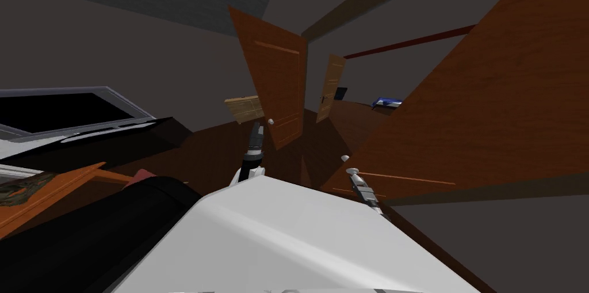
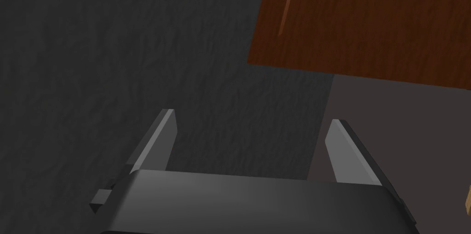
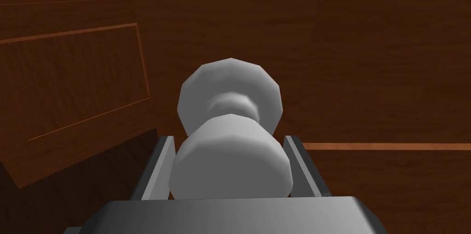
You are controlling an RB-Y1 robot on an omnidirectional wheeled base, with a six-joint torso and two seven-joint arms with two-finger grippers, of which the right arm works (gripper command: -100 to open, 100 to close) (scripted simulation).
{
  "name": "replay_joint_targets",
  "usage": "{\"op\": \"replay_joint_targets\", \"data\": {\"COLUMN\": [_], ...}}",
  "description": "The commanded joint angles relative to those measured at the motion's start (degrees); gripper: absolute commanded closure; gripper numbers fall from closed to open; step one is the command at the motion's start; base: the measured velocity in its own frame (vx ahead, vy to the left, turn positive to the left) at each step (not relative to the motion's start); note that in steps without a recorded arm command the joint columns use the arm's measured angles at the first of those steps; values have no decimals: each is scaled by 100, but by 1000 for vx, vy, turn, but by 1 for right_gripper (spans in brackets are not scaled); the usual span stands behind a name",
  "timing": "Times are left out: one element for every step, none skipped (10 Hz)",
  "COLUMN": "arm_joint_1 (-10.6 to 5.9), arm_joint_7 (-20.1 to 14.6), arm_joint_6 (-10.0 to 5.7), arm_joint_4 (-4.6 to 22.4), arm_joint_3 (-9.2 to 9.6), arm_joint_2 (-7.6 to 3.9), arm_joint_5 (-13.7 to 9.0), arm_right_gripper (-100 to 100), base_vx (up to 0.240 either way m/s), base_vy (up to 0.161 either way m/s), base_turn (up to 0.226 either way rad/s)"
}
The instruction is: Pull the door open
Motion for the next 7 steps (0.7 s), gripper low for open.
{"op": "replay_joint_targets", "data": {"arm_joint_1": [-6,-5,-4,-2,0,1,3], "arm_joint_7": [-22,-39,-58,-78,-99,-119,-138], "arm_joint_6": [-64,-103,-146,-192,-238,-284,-327], "arm_joint_4": [38,65,96,129,162,195,226], "arm_joint_3": [14,22,32,42,52,62,72], "arm_joint_2": [-6,-16,-27,-39,-50,-62,-73], "arm_joint_5": [15,24,34,45,56,67,78], "arm_right_gripper": [100,100,100,100,100,100,100], "base_vx": [-174,-178,-202,-204,-227,-221,-196], "base_vy": [-55,-76,-78,-86,-94,-88,-96], "base_turn": [139,140,167,169,171,166,163]}}
